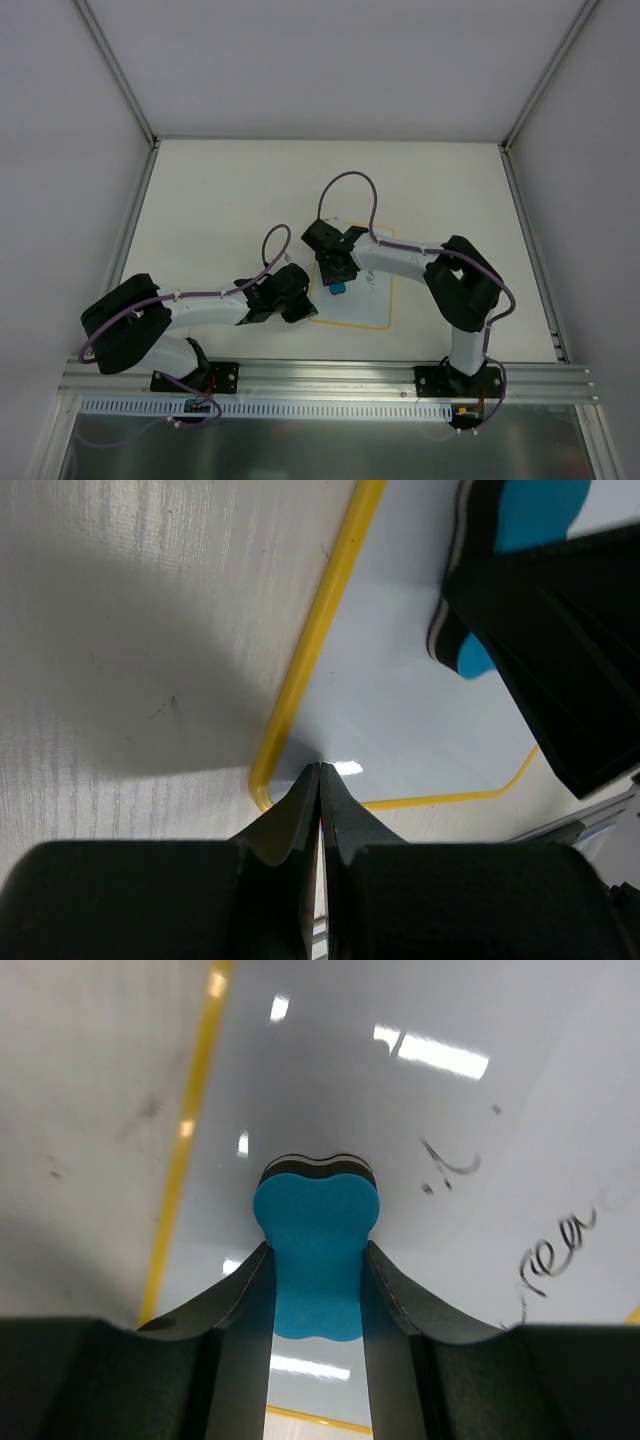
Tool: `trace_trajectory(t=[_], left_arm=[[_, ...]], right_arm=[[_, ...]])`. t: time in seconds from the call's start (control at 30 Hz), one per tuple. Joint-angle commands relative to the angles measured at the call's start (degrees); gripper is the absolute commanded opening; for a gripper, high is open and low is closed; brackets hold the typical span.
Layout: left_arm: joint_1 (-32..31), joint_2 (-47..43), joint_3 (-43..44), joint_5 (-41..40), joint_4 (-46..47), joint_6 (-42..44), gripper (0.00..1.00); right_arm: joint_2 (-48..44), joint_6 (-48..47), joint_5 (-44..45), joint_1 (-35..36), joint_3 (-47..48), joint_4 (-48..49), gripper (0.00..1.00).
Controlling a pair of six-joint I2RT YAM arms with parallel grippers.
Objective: Erase the whiteboard
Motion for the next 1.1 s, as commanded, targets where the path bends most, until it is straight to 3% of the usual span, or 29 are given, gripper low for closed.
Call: trace_trajectory(t=[0.0,0.17,0.6,0.83,1.07], left_arm=[[0.5,2.5,-2.7,-1.6,-8.7,1.7,0.0],[0.6,2.4,-2.9,-1.6,-8.7,1.6,0.0],[0.7,2.3,-3.0,-1.6,-8.8,1.6,0.0],[0.7,2.6,-2.7,-1.5,-8.7,1.7,0.0],[0.8,2.9,-2.5,-1.4,-8.7,1.9,0.0]], right_arm=[[6.9,-3.4,-3.2,0.1,6.5,-1.9,0.05],[9.4,-4.5,-3.5,-3.8,10.0,-3.2,0.04],[2.3,-9.4,-0.6,-20.2,-1.5,-2.4,0.04],[2.3,-9.4,-4.1,-18.3,-1.6,-1.0,0.04],[1.9,-6.8,-6.1,-9.7,-1.9,-0.9,0.04]])
